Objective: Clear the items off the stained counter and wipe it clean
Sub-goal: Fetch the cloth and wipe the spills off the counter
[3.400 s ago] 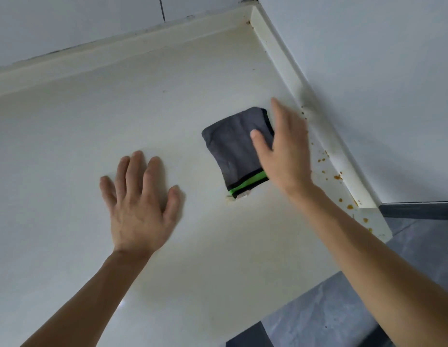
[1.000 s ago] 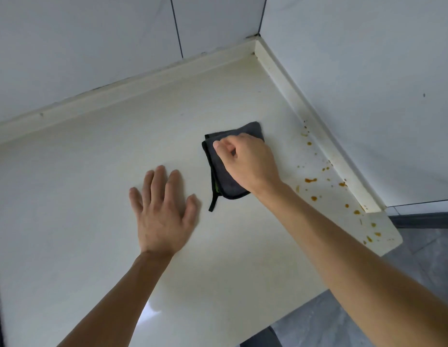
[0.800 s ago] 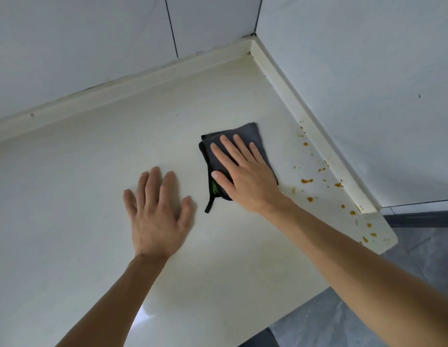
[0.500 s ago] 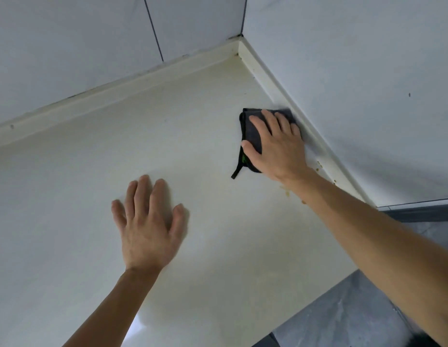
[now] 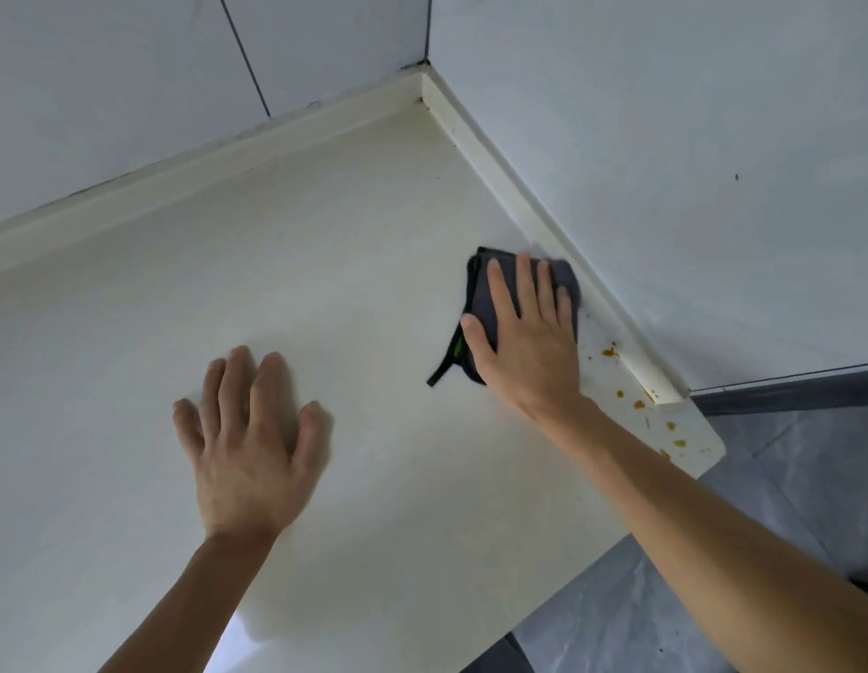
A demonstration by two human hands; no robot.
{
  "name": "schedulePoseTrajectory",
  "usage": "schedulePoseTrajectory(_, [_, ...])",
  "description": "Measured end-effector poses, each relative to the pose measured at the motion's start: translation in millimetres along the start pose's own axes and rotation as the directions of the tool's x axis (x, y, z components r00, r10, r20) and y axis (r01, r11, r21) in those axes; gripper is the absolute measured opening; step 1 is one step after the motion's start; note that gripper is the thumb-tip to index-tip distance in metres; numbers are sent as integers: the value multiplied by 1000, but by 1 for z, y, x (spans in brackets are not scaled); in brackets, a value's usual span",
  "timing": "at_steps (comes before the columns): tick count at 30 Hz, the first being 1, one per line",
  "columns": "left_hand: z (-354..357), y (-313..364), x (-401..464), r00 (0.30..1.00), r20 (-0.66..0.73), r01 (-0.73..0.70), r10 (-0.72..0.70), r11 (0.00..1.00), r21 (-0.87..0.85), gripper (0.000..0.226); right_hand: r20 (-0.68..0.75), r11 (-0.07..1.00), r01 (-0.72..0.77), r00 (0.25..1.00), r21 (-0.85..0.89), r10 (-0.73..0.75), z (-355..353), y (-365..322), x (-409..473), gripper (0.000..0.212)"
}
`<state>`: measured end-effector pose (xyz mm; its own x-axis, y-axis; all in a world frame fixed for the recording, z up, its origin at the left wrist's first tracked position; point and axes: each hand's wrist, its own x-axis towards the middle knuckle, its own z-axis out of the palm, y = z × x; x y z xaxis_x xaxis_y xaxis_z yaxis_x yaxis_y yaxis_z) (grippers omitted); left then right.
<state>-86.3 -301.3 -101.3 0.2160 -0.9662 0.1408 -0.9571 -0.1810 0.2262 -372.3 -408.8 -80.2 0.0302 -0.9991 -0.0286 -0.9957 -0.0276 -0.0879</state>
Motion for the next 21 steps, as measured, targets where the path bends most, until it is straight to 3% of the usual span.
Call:
schedulePoseTrajectory(6, [-4, -1, 0, 1000, 16, -2, 1, 1000, 5, 61, 31, 997, 50, 998, 51, -51, -1, -28, 55, 70])
schedulePoseTrajectory(9, [-4, -1, 0, 1000, 17, -7, 7, 1000, 9, 63, -14, 994, 110, 994, 27, -110, -1, -12, 8, 68])
schedulePoseTrajectory(13, [-5, -1, -1, 1000, 30, -8, 7, 1000, 8, 65, 62, 987, 160, 985, 27, -161, -2, 30, -57, 68])
schedulePoseTrajectory(15, [-7, 1, -1, 999, 39, 2, -2, 1000, -1, 65, 70, 994, 112, 991, 13, -113, -6, 41, -55, 68])
schedulePoseTrajectory(19, [-8, 5, 0, 998, 55, 1, -2, 1000, 8, 63, 12, 992, -123, 992, 27, 122, -4, 6, -24, 69])
schedulePoseTrajectory(21, [-9, 4, 1, 998, 64, -8, 7, 1000, 9, 62, 12, 992, -119, 993, 47, 118, 0, -16, -25, 70])
